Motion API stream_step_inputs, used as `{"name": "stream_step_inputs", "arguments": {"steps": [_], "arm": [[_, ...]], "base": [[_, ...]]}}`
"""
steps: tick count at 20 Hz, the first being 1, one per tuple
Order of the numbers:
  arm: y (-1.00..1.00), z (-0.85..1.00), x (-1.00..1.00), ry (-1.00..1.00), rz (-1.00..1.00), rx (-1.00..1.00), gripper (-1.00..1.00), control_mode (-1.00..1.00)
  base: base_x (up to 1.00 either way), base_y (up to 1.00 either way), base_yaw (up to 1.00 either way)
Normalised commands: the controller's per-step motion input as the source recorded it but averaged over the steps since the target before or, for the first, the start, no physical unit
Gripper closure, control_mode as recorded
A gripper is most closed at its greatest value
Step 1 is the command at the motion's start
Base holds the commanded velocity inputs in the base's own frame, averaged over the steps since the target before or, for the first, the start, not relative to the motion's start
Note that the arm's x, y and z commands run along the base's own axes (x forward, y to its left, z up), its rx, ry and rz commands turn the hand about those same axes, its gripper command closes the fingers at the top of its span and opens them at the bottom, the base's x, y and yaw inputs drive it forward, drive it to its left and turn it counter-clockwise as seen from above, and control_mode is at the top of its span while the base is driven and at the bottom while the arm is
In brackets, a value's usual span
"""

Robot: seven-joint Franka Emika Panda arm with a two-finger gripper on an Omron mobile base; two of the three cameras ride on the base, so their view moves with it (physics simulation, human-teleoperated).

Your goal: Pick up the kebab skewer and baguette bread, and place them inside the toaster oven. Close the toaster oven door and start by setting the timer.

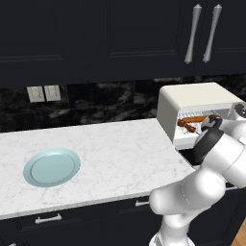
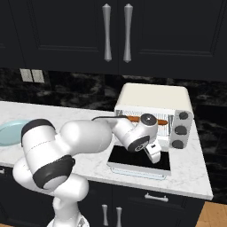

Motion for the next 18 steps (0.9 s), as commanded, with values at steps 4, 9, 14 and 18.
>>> {"name": "stream_step_inputs", "arguments": {"steps": [4,9,14,18], "arm": [[0.0,0.0,0.0,-0.01,-0.1,0.01,-1.0,-1.0],[0.0,0.0,0.13,-0.04,-0.1,0.01,-1.0,-1.0],[0.0,0.0,0.3,-0.04,-0.09,0.0,-1.0,-1.0],[0.0,0.0,0.23,-0.05,-0.07,0.0,-1.0,-1.0]], "base": [[0.0,0.0,0.0],[0.0,0.0,0.0],[0.0,0.0,0.0],[0.0,0.0,0.0]]}}
